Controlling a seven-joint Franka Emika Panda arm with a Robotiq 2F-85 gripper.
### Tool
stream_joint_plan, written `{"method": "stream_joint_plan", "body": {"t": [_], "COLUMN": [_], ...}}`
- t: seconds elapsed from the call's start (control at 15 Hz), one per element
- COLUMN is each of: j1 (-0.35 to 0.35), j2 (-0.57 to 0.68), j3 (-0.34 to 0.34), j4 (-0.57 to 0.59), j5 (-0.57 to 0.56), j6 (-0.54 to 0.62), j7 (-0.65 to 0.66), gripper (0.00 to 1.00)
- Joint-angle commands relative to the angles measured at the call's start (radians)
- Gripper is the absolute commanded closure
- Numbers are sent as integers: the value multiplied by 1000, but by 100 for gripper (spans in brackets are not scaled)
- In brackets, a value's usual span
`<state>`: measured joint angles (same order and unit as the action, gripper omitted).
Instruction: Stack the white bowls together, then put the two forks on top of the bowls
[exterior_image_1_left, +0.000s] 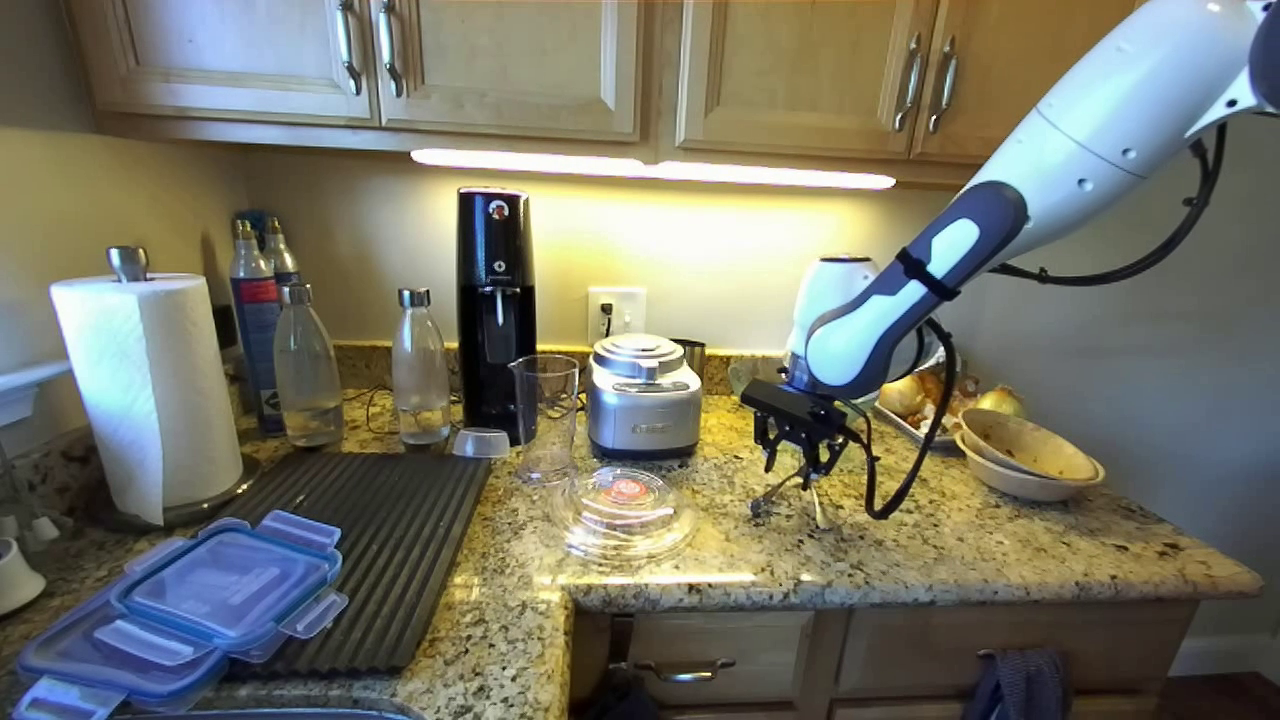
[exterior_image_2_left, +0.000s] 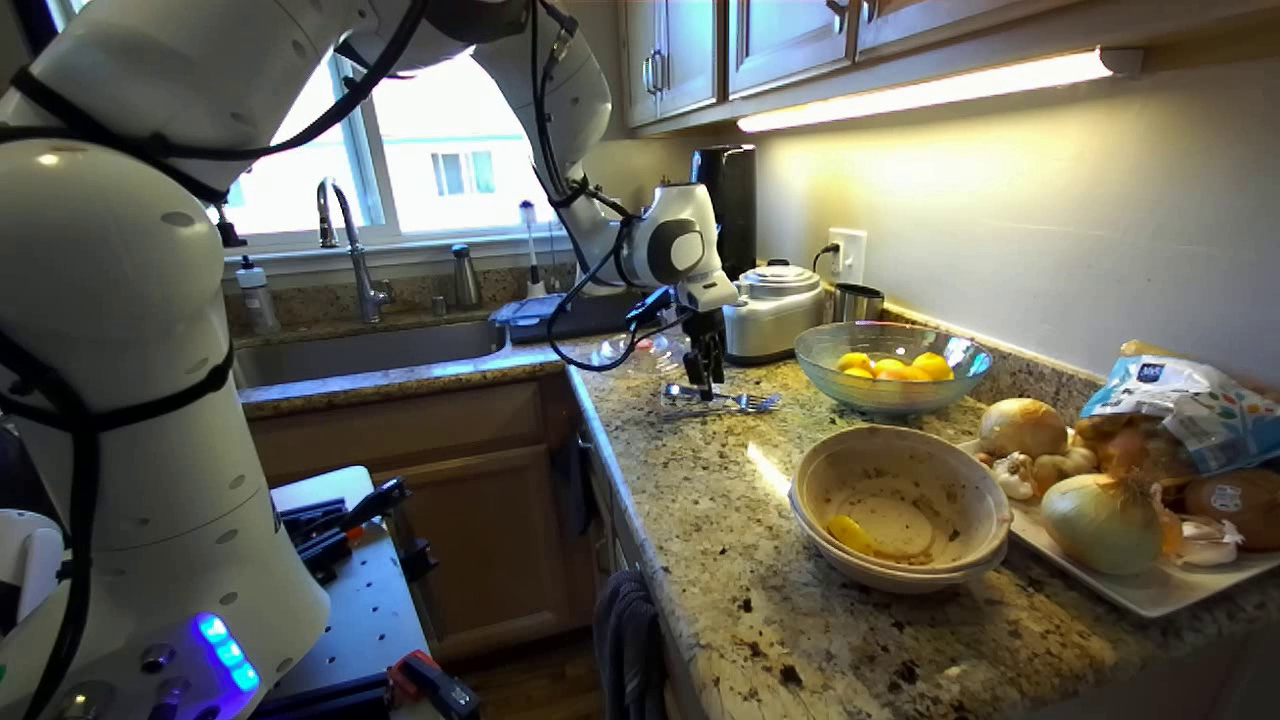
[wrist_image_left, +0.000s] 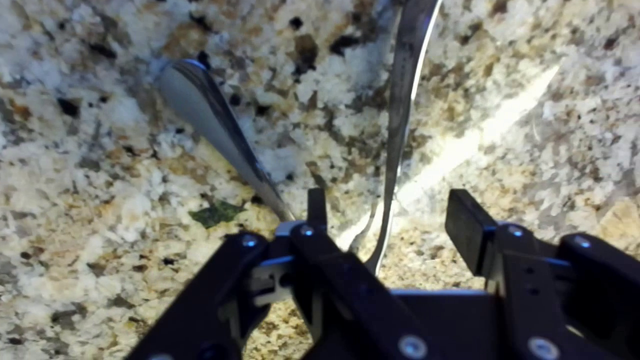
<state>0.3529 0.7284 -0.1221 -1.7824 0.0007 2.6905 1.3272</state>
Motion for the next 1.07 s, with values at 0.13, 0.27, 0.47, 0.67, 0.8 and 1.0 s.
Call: {"method": "stream_joint_plan", "body": {"t": [0.13,0.27,0.47,0.67,0.8,1.0], "j1": [-3,-3,-9,-11,-16,-12], "j2": [15,19,17,17,23,31], "j3": [-1,-3,7,10,14,9], "j4": [27,24,21,17,19,18], "j5": [-13,-15,-12,-9,-4,-7], "j6": [-3,-8,-14,-8,-9,-15], "j7": [-24,-28,-42,-57,-63,-67], "gripper": [43,67,80,60,42,23]}}
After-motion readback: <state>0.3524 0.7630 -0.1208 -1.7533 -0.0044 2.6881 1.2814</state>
